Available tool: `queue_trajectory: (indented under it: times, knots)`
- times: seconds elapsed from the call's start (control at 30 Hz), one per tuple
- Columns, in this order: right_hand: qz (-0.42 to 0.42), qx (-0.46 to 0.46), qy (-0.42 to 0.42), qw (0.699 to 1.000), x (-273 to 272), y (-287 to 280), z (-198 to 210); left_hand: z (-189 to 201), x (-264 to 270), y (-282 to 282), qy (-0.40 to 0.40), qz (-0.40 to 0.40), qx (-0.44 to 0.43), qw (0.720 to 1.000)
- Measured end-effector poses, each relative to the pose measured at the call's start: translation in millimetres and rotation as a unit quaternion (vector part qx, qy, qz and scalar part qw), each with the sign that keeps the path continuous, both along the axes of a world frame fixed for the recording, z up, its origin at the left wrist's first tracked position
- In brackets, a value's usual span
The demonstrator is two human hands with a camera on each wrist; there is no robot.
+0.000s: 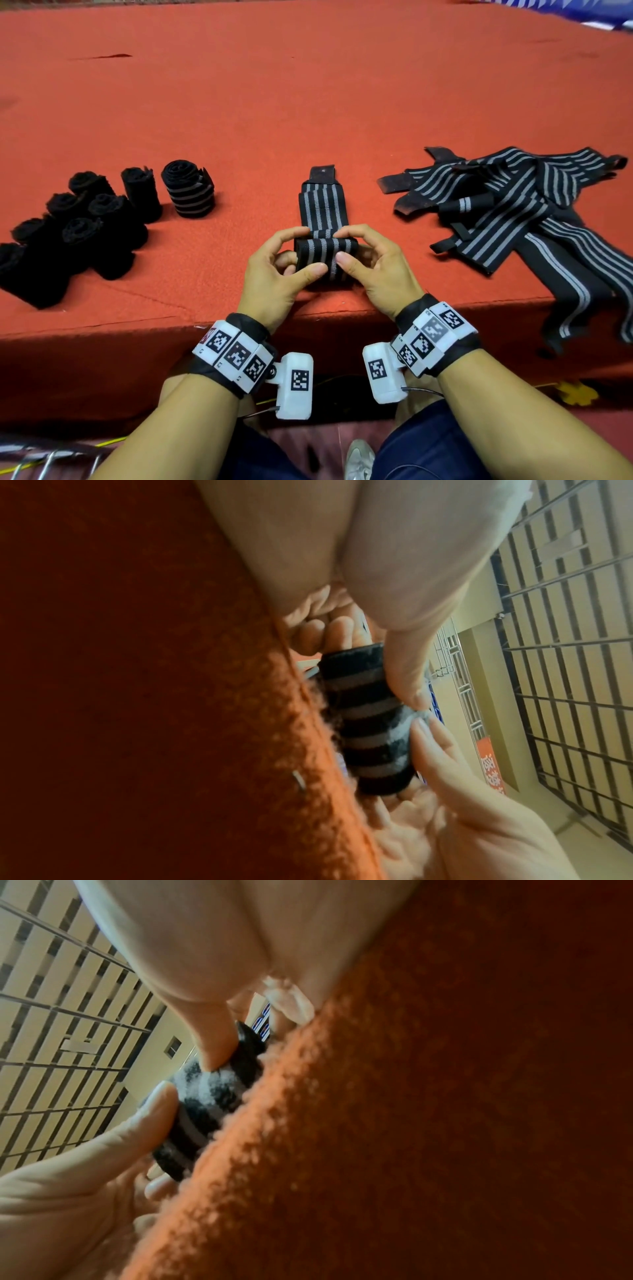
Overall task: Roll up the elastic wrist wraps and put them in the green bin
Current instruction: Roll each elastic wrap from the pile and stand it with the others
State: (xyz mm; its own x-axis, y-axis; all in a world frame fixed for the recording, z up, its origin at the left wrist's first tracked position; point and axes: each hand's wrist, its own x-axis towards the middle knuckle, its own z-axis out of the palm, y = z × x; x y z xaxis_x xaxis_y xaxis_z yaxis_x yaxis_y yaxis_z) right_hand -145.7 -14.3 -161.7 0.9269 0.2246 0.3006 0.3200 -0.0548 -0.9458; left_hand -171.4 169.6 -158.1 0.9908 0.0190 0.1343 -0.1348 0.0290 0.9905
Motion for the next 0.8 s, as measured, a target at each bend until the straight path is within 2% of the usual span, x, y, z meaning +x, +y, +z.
queue_trajectory:
  times: [0.2,0.4,0.63,0.8]
  knots:
    - [-0.018,0.053,0.058,0.997,0.0,-0.4,2.3,-1.3,0.9,-2.1,-0.036,-0.013,0.044,0.998]
    - [-0.006,0.058,0.050,0.997,-7.7,-0.6,12.4,-4.8,1.9,-1.2,-0.077,-0.014,0.122,0.989]
    - [-0.027,0.000,0.028,0.999,-3.2,-0.8,7.3,-4.8,1.2,-1.7,-0.069,-0.037,0.080,0.994]
    - [0.009,-0.013,0.007,1.000,-5.2,-1.1,4.7,-5.6,2.3,-1.2,-0.060,-0.020,0.061,0.996]
